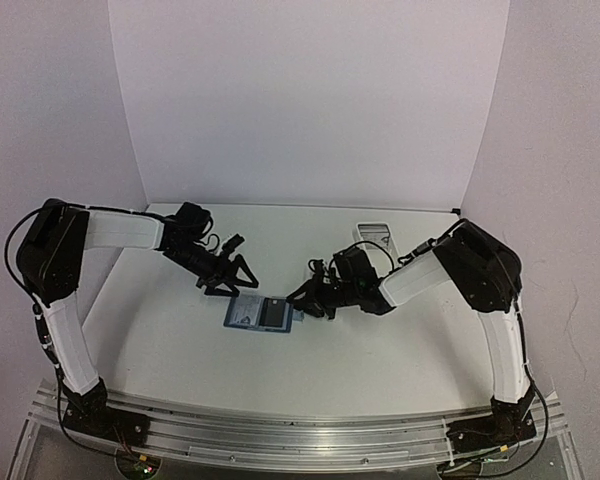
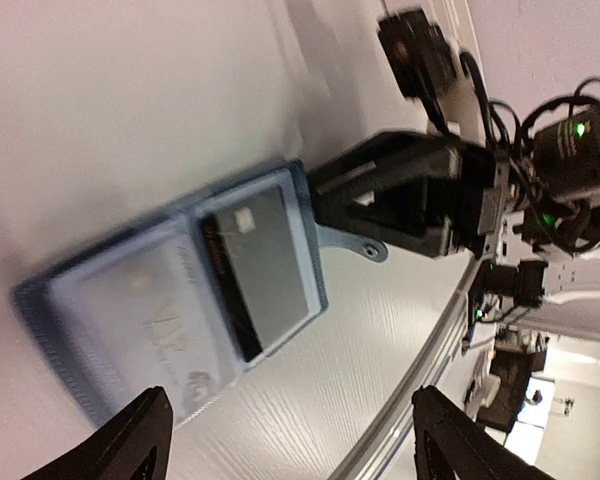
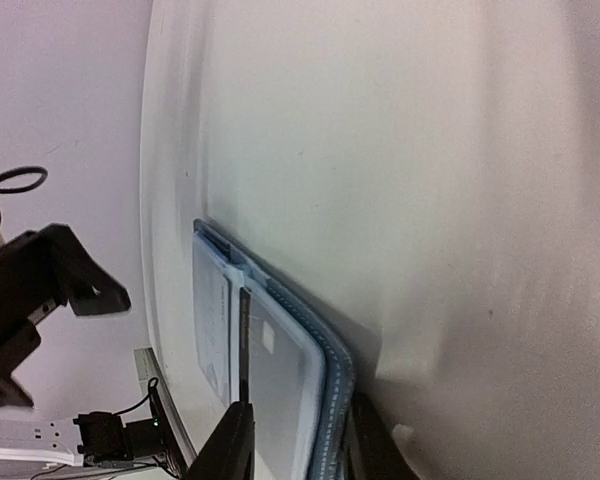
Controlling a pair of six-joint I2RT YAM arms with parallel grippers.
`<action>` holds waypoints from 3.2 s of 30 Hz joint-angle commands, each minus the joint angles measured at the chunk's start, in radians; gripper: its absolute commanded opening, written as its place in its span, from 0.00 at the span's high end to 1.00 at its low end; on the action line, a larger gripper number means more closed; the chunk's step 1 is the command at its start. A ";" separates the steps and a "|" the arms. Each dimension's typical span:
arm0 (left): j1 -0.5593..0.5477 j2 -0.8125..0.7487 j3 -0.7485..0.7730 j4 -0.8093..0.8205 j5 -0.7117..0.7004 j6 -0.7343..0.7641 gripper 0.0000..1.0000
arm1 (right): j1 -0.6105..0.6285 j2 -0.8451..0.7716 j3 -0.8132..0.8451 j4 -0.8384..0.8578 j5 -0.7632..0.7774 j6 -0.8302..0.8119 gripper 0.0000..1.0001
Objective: Put the credit cards into the card holder
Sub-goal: Insert the credit card into the card holder.
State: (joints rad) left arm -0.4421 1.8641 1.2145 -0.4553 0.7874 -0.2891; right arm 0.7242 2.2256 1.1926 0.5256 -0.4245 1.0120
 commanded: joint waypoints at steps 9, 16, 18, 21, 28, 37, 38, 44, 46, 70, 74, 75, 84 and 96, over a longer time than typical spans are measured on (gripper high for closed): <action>0.071 -0.035 -0.235 0.213 -0.110 -0.116 0.21 | 0.040 -0.130 0.336 -0.657 0.367 -0.303 0.54; 0.052 -0.020 -0.317 0.318 -0.097 -0.192 0.43 | 0.104 -0.080 0.423 -0.766 0.371 -0.199 0.60; 0.046 -0.012 -0.332 0.342 -0.098 -0.211 0.48 | 0.112 -0.071 0.419 -0.795 0.411 -0.167 0.60; 0.040 -0.010 -0.354 0.374 -0.099 -0.226 0.51 | 0.120 -0.044 0.462 -0.812 0.420 -0.181 0.55; 0.037 -0.012 -0.402 0.443 -0.106 -0.265 0.55 | 0.130 0.017 0.488 -0.826 0.340 -0.161 0.63; 0.037 -0.005 -0.414 0.451 -0.110 -0.269 0.55 | 0.131 0.035 0.463 -0.840 0.348 -0.156 0.59; 0.037 -0.004 -0.414 0.451 -0.111 -0.270 0.55 | 0.132 0.039 0.468 -0.839 0.338 -0.157 0.60; 0.033 0.001 -0.415 0.465 -0.112 -0.273 0.55 | 0.138 0.052 0.480 -0.837 0.304 -0.153 0.67; 0.032 0.000 -0.417 0.482 -0.113 -0.274 0.54 | 0.138 0.051 0.484 -0.833 0.293 -0.152 0.67; 0.021 -0.007 -0.422 0.504 -0.134 -0.251 0.60 | 0.138 0.037 0.438 -0.657 0.221 -0.094 0.67; 0.022 -0.027 -0.352 0.396 -0.175 -0.106 0.60 | 0.139 0.049 0.430 -0.653 0.222 -0.095 0.67; 0.021 -0.042 -0.337 0.370 -0.186 -0.057 0.60 | 0.138 0.051 0.429 -0.651 0.222 -0.095 0.67; 0.027 -0.230 -0.334 0.330 -0.225 0.105 0.57 | 0.139 0.031 0.368 -0.639 0.256 -0.086 0.67; -0.044 -0.061 -0.289 0.530 -0.152 -0.145 0.65 | 0.138 0.024 0.336 -0.611 0.264 -0.087 0.67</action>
State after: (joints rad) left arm -0.4807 1.6761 0.8766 0.0169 0.6310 -0.3216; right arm 0.8543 2.2589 1.5575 -0.0694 -0.1796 0.9184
